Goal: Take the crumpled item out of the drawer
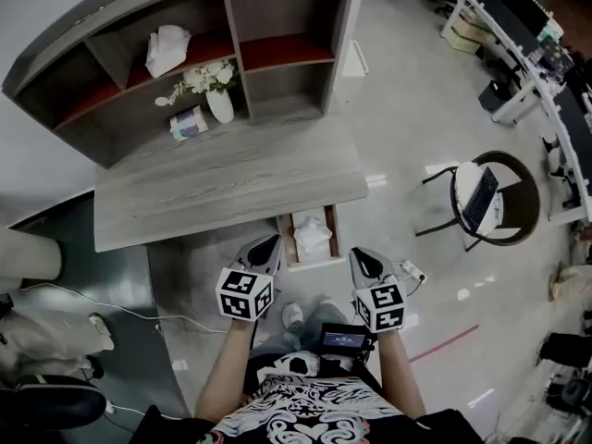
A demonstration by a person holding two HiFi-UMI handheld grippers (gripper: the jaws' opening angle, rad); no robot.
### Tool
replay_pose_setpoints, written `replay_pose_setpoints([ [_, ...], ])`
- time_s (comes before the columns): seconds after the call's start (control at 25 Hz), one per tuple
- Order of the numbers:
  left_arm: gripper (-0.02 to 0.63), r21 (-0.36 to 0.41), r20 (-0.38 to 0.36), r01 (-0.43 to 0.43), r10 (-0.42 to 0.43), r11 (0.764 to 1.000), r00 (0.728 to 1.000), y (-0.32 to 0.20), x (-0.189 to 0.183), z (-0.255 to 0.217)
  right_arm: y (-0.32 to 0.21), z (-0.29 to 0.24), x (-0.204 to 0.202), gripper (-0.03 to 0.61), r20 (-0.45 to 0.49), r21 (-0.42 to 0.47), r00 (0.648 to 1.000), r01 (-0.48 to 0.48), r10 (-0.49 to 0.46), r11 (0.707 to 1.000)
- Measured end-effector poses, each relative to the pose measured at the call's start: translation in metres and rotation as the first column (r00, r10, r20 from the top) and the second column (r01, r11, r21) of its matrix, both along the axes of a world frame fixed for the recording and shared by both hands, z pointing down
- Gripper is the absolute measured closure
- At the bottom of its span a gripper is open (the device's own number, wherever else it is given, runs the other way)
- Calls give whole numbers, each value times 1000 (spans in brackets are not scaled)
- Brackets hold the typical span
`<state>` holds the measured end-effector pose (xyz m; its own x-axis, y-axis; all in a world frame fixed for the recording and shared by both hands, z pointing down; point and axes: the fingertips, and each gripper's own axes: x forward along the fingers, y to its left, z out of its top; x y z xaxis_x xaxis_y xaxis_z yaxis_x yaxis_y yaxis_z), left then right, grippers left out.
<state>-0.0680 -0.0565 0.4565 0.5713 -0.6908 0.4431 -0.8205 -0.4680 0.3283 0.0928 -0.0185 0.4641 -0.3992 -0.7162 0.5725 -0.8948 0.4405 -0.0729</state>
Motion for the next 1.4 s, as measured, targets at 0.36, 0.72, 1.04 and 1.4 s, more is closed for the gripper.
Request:
replay_pose_setpoints([
  [0.36,614,2,2,7,-7,1000,1000,-19,4,8,-22,12,0,573,-7,-8,1000,26,-26,1000],
  [0.72,614,-74,3,44,-43,996,999,-27,4,42,-34,52,0,572,-10,-79,998,56,-57,995],
  [1.04,612,-158,30,56,-52,986,998,-26,2,83,-42,86,-3,572,-39,-148,993,109,-116,983],
  [1.4,612,-222,60,46,-34,974,998,-24,4,121,-40,126,-15,572,-57,-238,976,193,-212,952],
])
